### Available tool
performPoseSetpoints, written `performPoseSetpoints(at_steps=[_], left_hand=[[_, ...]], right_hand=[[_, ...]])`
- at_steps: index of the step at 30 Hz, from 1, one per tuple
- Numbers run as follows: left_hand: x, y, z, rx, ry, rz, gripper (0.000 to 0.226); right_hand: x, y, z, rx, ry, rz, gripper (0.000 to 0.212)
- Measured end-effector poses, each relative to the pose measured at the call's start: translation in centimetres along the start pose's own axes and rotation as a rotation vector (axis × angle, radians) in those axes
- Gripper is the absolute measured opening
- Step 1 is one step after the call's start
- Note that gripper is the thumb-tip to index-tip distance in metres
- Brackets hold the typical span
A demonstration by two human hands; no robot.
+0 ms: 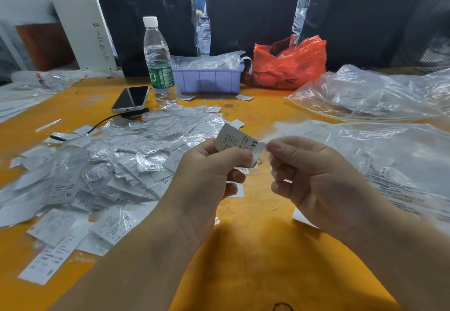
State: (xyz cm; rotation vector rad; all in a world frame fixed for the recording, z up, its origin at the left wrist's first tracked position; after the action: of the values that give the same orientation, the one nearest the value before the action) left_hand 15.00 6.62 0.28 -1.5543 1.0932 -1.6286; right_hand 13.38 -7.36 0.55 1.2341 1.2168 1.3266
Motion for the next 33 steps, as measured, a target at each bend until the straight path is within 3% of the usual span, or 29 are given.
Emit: performPoseSetpoints(at_steps=[9,15,20,26,33], left_hand=[[0.3,0.3,0.1,-0.024,0.027,-0.06,0.01],[0.3,1.1,0.0,-0.098,0.026,-0.103,0.032],[0.9,2.2,-0.5,-0.23,0.069,-0.245,0.034],[1.4,2.6,-0.6,-0.262,0.049,-0.384,0.041],[1.6,2.6,-0.9,-0.249,0.108,-0.229,0.032]], right_hand=[[-0.2,-0.2,-0.1,-0.041,0.004,-0.145,0.019],[0.1,-0.1,-0.2,-0.053,0.027,-0.136,0.021],[0.1,0.0,-0.4,-0.06,0.024,-0.131,0.031],[0.4,0.3,-0.7,-0.074,0.019,-0.152,0.039],[-0.2,0.6,-0.5,-0.143,-0.079,-0.213,0.027]])
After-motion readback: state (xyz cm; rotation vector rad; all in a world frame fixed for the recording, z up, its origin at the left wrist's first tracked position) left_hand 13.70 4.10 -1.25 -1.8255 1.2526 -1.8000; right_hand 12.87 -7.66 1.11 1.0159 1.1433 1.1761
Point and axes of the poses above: each hand's wrist, its own z-axis towards the middle knuckle, its own x-axis out of the palm, y = z × x, the point moved 7 cm from there along z, towards the middle knuckle, and after that the axes turned 14 degrees about -z, right-handed, at the moved point
